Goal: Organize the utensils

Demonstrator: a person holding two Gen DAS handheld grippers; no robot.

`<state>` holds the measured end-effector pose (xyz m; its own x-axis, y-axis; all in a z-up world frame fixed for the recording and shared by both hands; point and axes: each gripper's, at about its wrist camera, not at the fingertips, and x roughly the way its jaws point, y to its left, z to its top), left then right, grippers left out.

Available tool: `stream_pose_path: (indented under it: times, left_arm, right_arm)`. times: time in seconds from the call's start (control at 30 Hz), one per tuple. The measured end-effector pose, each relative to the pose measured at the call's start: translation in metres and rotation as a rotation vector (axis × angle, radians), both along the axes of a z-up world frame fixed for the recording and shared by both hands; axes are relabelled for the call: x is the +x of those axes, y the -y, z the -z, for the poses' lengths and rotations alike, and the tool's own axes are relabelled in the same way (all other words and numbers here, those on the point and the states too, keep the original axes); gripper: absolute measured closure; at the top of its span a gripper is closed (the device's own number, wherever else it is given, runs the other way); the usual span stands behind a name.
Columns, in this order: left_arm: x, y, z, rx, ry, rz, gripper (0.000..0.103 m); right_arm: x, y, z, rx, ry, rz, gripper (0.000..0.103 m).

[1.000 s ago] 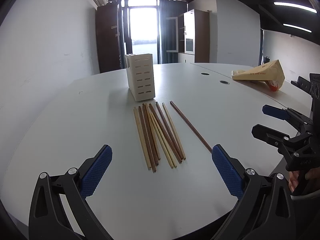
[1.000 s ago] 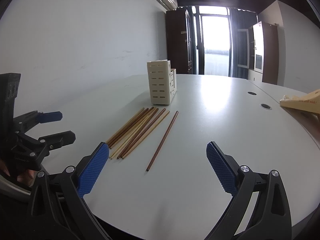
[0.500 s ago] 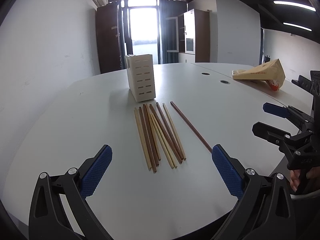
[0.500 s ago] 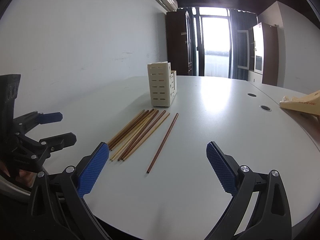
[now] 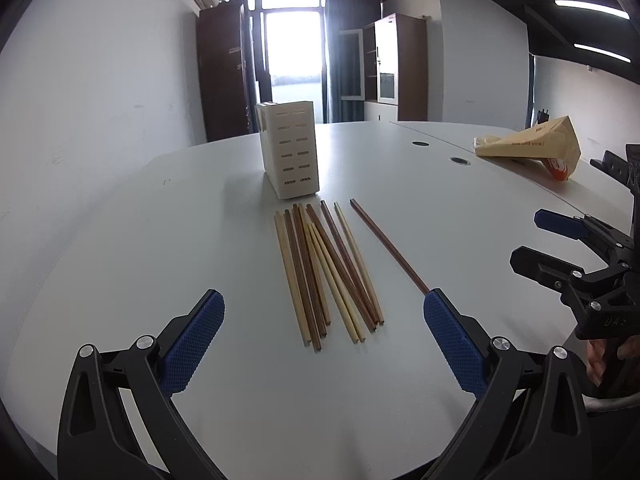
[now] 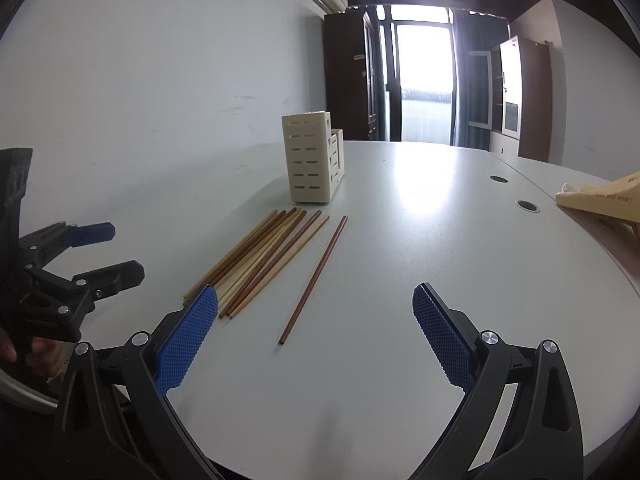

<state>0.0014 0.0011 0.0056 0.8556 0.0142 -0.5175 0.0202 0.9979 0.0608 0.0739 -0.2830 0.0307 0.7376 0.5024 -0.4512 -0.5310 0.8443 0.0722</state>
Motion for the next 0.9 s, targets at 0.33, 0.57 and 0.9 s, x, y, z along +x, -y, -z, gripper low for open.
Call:
stream_pose_path:
  times: [0.33,0.57,0.9]
  left_arm:
    - [0.040,-0.020,0.001,-0.013,-0.045,-0.051,0.006]
    - [0.073,-0.037,-0.007,-0.004,-0.076,-0.069,0.006]
    - [0.132,-0.066,-0.009,-0.017,-0.183,-0.087,0.006]
  right_arm:
    - [0.045,-0.007,-0.005,-0.046,-0.079,0.029,0.004]
    - [0.078,-0.021,-0.007,-0.067,-0.148,0.021,0.004]
    - [0.129,-0.048,-0.020,-0.146,-0.215,0.009,0.004]
